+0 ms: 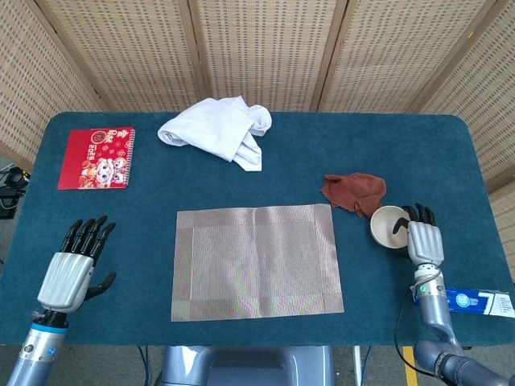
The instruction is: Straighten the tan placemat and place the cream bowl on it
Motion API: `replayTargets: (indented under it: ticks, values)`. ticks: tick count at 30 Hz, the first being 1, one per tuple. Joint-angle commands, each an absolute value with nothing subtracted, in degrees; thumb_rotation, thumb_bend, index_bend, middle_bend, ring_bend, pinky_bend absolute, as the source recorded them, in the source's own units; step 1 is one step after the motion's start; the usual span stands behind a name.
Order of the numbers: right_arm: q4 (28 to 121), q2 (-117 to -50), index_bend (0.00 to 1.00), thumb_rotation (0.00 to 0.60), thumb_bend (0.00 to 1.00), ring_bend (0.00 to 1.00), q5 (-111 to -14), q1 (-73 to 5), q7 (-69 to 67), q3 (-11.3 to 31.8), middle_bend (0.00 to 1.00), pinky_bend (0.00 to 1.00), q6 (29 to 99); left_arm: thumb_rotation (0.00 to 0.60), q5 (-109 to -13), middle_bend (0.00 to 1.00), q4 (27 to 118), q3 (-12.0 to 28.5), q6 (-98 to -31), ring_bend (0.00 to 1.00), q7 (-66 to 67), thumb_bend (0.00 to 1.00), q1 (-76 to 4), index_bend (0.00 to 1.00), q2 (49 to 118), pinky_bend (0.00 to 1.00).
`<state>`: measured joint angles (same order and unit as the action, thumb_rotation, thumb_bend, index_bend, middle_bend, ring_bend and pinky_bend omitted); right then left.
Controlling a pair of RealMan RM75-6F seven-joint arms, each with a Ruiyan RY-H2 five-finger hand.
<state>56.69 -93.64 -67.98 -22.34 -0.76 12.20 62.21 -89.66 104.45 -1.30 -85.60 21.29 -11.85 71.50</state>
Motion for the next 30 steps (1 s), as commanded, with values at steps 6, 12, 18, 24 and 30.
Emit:
replayTargets:
  ticks: [6, 12, 18, 24, 30]
  values:
    - [55.64, -95.42, 0.61, 0.6, 0.47, 0.0, -69.22, -23.07, -0.93, 11.87, 0.26, 0.1, 62.39, 0.6, -89.68, 0.0, 104.38, -0.8, -85.23, 0.0, 20.76, 0.25, -11.6, 0.02, 71.45, 0.0]
    - [56.97, -96.0, 0.65, 0.6, 0.54, 0.01, -70.09, -22.94, -0.06, 11.76, 0.27, 0.11, 64.08, 0.6, -90.11, 0.0, 104.36, -0.6, -85.1, 0.0, 20.08, 0.25, -11.37, 0.01, 71.23, 0.0]
    - [60.12, -95.46, 0.69, 0.6, 0.54, 0.01, -71.71, -22.47, 1.61, 11.29, 0.28, 0.11, 66.71, 0.6, -90.99, 0.0, 104.54, -0.41, -85.49, 0.0, 19.15, 0.25, -10.98, 0.01, 70.89, 0.0]
    - [63.37, -94.65, 0.7, 0.6, 0.54, 0.01, -72.1, -21.95, 3.98, 11.08, 0.29, 0.12, 68.27, 0.6, -91.64, 0.0, 104.66, -0.44, -85.65, 0.0, 18.38, 0.25, -10.6, 0.01, 70.55, 0.0]
    - [64.17, -94.55, 0.72, 0.6, 0.55, 0.03, -71.61, -21.61, 4.46, 11.28, 0.3, 0.13, 68.58, 0.6, -92.01, 0.0, 104.64, -0.53, -85.56, 0.0, 17.82, 0.25, -10.34, 0.01, 70.28, 0.0]
